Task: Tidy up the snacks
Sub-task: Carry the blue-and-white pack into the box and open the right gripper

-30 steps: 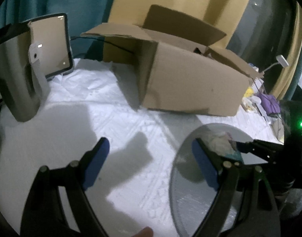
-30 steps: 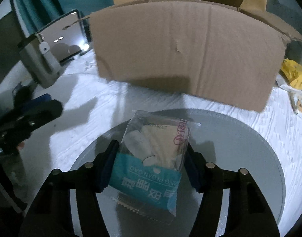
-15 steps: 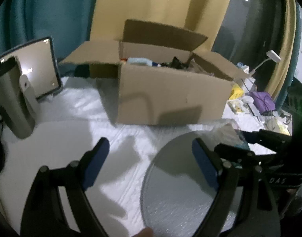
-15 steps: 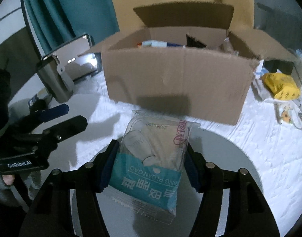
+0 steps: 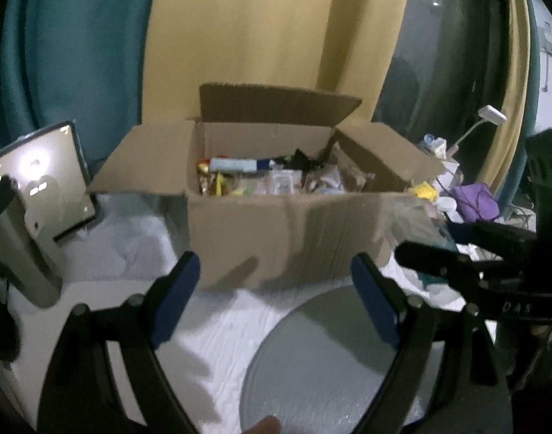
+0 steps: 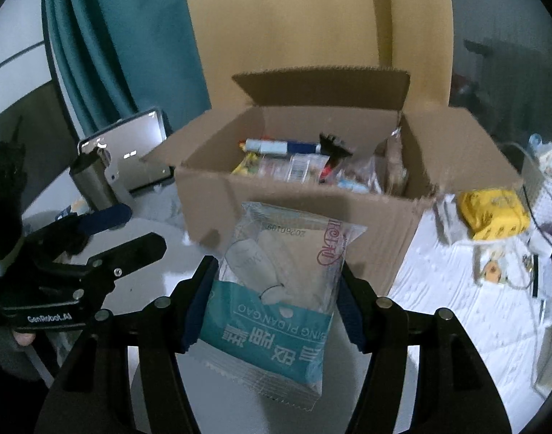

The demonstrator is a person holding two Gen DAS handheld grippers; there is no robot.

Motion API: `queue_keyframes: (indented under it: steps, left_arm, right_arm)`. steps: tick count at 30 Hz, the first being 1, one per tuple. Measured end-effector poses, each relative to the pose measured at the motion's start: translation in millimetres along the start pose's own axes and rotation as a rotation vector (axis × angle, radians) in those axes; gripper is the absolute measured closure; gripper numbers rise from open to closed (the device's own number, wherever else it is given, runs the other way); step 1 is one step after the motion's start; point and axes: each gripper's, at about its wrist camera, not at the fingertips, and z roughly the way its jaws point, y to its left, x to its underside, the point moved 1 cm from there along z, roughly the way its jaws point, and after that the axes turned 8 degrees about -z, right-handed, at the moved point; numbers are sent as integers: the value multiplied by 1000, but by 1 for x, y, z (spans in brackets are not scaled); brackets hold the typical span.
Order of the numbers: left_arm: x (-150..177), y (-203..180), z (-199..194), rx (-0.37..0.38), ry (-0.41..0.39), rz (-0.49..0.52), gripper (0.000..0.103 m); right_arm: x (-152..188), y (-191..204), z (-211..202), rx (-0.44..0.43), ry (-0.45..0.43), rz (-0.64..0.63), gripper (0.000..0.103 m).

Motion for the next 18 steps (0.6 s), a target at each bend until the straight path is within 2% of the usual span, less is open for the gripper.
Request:
queue_keyframes:
  steps: [10, 18]
  left_arm:
    - [-37, -8, 16, 7, -43, 28, 16]
    - [-60, -6, 40, -1, -58, 39, 16]
  right_arm:
    - [-37, -29, 5, 35, -45, -10, 37]
    - [-60, -46, 26, 44, -49, -19, 37]
